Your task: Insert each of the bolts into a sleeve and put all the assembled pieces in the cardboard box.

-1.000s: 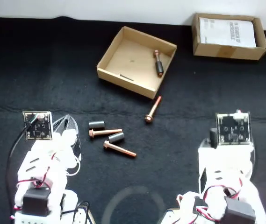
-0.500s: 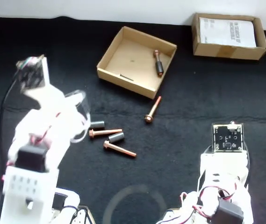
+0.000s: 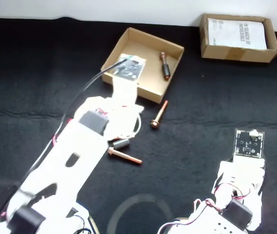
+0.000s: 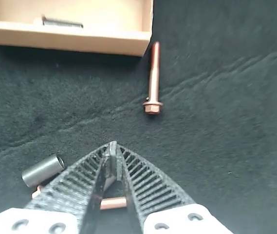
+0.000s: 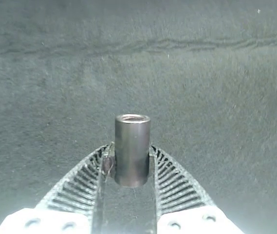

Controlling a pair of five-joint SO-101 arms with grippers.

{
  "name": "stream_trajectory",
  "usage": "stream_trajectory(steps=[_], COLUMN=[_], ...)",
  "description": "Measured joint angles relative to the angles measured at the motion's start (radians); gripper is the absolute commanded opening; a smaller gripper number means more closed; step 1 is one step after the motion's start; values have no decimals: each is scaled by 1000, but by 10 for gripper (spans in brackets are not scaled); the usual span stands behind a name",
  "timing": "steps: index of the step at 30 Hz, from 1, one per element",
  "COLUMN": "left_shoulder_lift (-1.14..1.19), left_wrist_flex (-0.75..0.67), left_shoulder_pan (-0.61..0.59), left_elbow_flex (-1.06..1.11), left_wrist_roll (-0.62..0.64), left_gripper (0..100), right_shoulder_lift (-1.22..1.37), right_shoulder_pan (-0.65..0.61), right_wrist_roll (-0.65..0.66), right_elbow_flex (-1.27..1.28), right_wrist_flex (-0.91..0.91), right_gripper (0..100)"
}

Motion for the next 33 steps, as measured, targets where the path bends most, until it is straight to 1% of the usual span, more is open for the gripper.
stream_trajectory(steps=[4,6,12,17,20,28,30,33], left_shoulder_lift=[206,315,594,764,850,1003,1028,1086], left_wrist_flex=[0,-2,-2,2,64,333,371,394], left_shoulder_pan=[-20,-34,-32,-32,-11,86,100,100], left_elbow_flex=[-107,-175,-376,-548,-652,-977,-1040,-1073], left_wrist_roll=[-8,-8,-8,-8,-8,-9,-9,-9], left_gripper=[146,184,189,189,189,189,189,189], right_shoulder_lift=[0,0,0,0,0,2,2,2], right_shoulder_pan=[6,6,6,6,6,6,6,6], right_wrist_roll=[0,0,0,0,0,0,0,0], right_elbow_flex=[44,63,124,173,210,287,290,292], right_wrist_flex=[-18,-32,-89,-126,-152,-224,-226,-238], right_gripper=[8,8,8,8,8,8,8,8])
